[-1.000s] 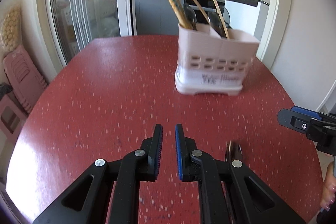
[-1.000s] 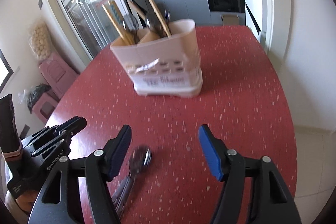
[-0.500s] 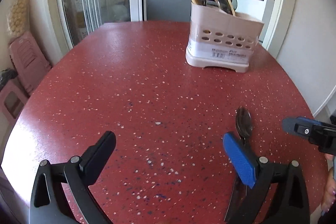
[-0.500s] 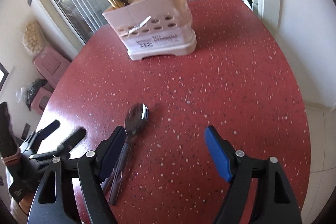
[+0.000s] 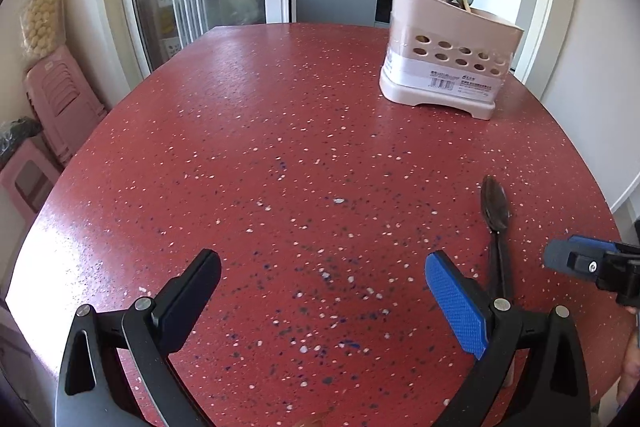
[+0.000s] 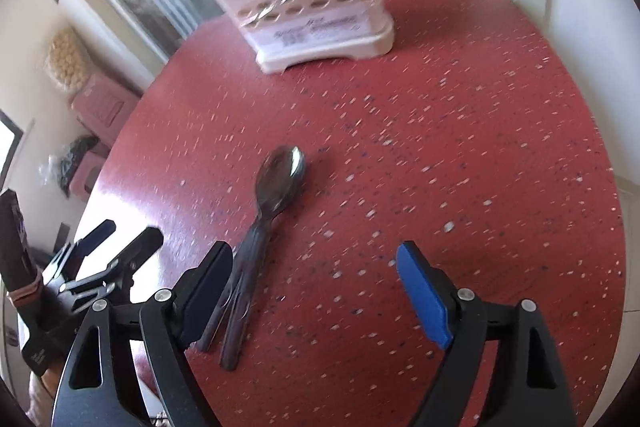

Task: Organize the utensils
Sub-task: 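Move both tools back toward the last dark spoons on the table, then close the right tool on the handle of a dark spoon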

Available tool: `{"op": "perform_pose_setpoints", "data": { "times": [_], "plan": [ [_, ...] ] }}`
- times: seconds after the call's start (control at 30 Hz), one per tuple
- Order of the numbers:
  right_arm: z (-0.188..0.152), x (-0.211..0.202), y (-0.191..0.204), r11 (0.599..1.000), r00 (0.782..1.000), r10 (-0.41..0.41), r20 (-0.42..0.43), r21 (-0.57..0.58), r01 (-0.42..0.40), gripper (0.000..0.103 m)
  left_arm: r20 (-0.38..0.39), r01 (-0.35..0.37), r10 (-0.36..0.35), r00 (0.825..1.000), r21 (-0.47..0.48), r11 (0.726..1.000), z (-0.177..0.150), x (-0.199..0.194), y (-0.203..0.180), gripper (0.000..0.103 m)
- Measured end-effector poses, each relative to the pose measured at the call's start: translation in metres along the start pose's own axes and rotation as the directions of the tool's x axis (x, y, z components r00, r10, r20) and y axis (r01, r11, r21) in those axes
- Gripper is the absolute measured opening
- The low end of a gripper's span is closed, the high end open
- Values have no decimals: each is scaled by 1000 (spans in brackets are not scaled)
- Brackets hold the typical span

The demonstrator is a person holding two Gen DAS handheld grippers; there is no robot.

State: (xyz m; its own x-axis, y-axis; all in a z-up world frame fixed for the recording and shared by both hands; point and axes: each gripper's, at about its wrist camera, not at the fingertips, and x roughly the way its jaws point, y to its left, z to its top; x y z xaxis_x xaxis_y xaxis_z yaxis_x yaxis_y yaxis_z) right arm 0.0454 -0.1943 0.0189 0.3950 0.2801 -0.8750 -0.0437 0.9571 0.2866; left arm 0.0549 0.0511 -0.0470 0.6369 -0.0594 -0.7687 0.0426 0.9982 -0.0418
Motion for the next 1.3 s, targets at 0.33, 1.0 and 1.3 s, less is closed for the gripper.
{"op": "perform_pose_setpoints", "data": {
  "times": [0.33,1.0,1.3],
  "plan": [
    [-5,18,34,986,985,-145,-97,-94,136,86,-1,-5,5,1000,-21,1000,-3,1,17,103],
    [3,38,53,933,927,-352,-129,-128,336,83,25,30,-30,999,-28,999,-6,-7,24,103],
    [18,38,45,944,936,-326,-135,-103,314,14,24,33,-33,999,8,999,-1,-5,20,103]
  ]
}}
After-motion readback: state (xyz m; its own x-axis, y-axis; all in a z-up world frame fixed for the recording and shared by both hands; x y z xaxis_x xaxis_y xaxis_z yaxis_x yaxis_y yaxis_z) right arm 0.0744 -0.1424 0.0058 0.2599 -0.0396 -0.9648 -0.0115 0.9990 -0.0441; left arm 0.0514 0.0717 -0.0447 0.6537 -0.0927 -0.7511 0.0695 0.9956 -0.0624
